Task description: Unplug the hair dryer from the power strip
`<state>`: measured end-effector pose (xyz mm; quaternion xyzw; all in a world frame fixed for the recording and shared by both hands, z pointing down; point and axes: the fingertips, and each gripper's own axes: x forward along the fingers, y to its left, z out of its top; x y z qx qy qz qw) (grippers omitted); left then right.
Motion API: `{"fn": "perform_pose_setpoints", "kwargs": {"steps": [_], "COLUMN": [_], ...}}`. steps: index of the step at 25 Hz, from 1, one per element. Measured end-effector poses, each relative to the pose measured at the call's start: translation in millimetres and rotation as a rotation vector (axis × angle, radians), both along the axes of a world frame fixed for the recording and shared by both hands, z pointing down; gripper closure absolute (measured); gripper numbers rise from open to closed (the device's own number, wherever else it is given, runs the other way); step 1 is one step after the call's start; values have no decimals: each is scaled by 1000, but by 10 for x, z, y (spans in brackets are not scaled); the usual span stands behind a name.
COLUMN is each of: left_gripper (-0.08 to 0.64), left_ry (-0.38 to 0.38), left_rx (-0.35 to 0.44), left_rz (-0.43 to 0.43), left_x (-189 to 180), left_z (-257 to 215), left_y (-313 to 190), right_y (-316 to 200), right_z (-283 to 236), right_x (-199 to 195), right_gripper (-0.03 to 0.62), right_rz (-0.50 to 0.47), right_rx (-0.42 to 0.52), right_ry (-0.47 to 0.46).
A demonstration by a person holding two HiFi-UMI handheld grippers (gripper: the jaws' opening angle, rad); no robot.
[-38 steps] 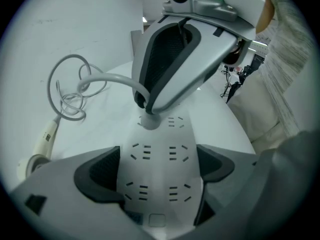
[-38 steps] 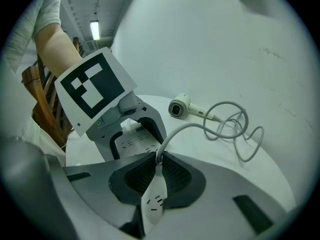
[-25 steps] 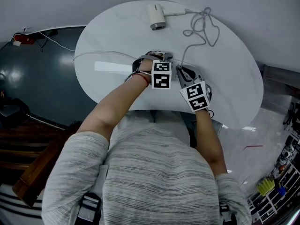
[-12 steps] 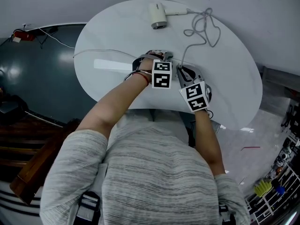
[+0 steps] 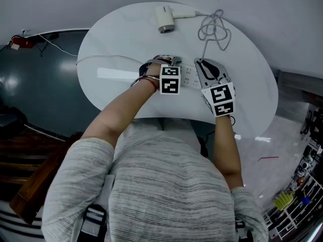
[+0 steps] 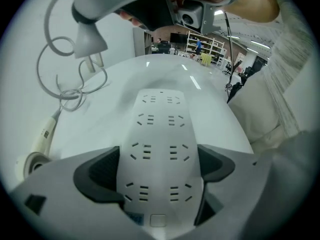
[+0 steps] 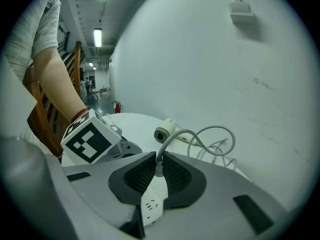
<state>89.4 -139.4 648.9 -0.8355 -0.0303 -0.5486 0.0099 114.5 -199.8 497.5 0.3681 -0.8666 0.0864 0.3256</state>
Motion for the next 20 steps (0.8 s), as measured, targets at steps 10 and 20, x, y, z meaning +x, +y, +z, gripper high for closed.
{"fn": "perform_pose_setpoints", "kwargs": {"steps": [10, 20], "left_gripper": [98, 98], "left_ry": [25, 198], "left_rx": [15, 91], "left_rz": [4, -17], "left_x": [6, 27], "left_z": [-13, -190], "left_y": [-7, 9], "right_y": [70, 200], "right_z": [80, 419], "right_x": [234, 704], "right_gripper": [538, 538], "right_rz": [72, 106], "right_rx": [-47, -141], "right_ry": [-45, 85]}}
